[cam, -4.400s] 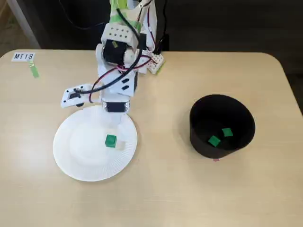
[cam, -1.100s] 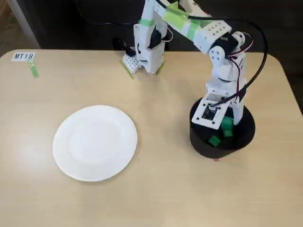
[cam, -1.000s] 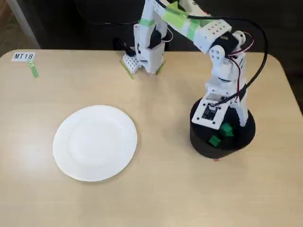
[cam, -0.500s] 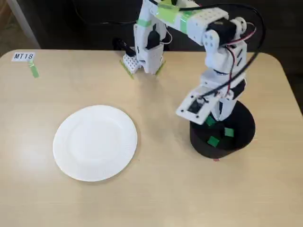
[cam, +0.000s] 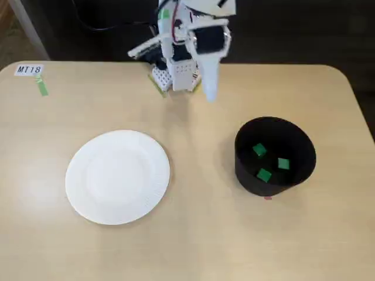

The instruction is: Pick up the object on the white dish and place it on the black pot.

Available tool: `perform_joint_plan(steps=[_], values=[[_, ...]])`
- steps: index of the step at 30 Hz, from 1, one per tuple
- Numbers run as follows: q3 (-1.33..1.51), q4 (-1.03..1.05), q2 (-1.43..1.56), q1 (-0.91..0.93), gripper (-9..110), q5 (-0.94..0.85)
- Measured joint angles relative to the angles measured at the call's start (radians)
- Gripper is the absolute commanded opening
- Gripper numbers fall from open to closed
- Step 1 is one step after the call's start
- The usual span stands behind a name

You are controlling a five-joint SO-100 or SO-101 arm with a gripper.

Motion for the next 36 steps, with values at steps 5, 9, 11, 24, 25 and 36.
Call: perform_joint_plan(steps=[5,9,11,24,25,36], values=[[0.316,-0.081,0.318,0.063,0,-0.003],[0.574,-0.13,0.518,0.089,0,-0.012],[0.68,-0.149,0.563,0.08,0,-0.015],[1.117,-0.152,0.854,0.121,0,-0.051],[1.131,-0.152,0.854,0.135,0,-0.057],[1.197,-0.169,0.856,0.133,0,-0.08]])
